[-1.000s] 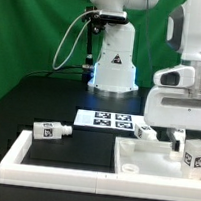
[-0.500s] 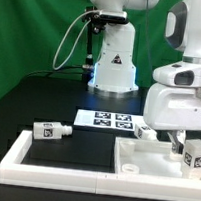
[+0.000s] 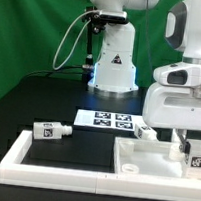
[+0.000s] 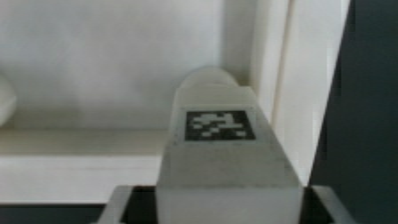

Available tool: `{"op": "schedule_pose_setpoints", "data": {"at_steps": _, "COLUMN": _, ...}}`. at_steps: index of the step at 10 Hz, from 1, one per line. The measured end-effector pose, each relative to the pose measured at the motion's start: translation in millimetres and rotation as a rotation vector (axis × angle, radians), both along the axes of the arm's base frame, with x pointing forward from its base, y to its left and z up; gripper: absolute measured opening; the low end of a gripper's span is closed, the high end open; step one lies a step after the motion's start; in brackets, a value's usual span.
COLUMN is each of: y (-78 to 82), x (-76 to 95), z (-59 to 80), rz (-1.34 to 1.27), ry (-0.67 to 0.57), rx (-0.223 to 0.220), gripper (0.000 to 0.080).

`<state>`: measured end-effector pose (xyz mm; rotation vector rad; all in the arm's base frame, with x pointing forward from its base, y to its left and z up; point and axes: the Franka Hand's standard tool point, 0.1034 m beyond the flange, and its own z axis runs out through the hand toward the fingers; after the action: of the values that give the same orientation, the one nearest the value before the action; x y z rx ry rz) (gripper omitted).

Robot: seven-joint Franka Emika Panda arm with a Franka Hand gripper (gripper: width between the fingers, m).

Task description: Assemble one leg

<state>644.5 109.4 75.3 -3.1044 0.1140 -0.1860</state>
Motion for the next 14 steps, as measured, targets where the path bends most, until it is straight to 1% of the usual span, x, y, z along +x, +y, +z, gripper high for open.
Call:
{"op": "schedule_pose_setpoints", "data": {"at_steps": 2, "y": -2.3, "x": 0.7, "z": 0.2, "rz": -0.284, "ry": 0.004, "rx": 0.034, "gripper": 0.0285}}
{"op": "schedule_pose_setpoints", "data": {"at_steps": 3, "y": -2.2, "x": -0.9, "z": 0.7, "rz": -0.462, "ry": 0.026, "rx": 0.049, "gripper": 0.0285}}
{"op": "schedule_pose_setpoints", "data": {"at_steps": 4, "y": -3.3, "x": -1.8, "z": 0.4, "rz": -0.655, "ry": 0.04, "rx": 0.075, "gripper": 0.0285}}
{"op": "schedule_pose_setpoints", "data": {"at_steps": 5, "y": -4.8, "x": -2.1, "z": -0.3, "rz": -0.83, "ry": 0.054, "rx": 0.11, "gripper": 0.0285}}
{"op": "schedule_pose_setpoints", "data": {"at_steps": 6, "y": -5.5, "x": -2.7, "z": -0.4, "rz": -0.925, "ry": 0.067, "rx": 0.134, "gripper": 0.0286}}
{"op": "schedule_pose_setpoints", "data": {"at_steps": 7, "y": -4.8, "x": -3.0, "z": -0.4, "rz": -0.935, "ry": 0.065, "rx": 0.129, "gripper": 0.0287}}
{"op": "schedule_pose_setpoints", "data": {"at_steps": 10, "y": -4.7, "x": -3.8, "z": -0.6, "rz": -1.124, "ry": 0.077, "rx": 0.149, "gripper": 0.0287}}
{"op": "schedule_pose_setpoints", "data": {"at_steps": 11, "y": -5.3, "x": -4.8, "z": 0.2, "rz": -1.27, "ry": 0.106, "rx": 0.171, "gripper": 0.0287}}
{"op": "schedule_pose_setpoints", "data": {"at_steps": 12, "y": -6.7, "x": -4.5, "z": 0.7, "rz": -1.426, "ry": 0.13, "rx": 0.204, "gripper": 0.0287}}
{"op": "schedule_pose_setpoints", "data": {"at_steps": 14, "y": -2.6, "x": -5.0, "z": -1.5, "rz": -1.741, "ry": 0.158, "rx": 0.274, "gripper": 0.0287}}
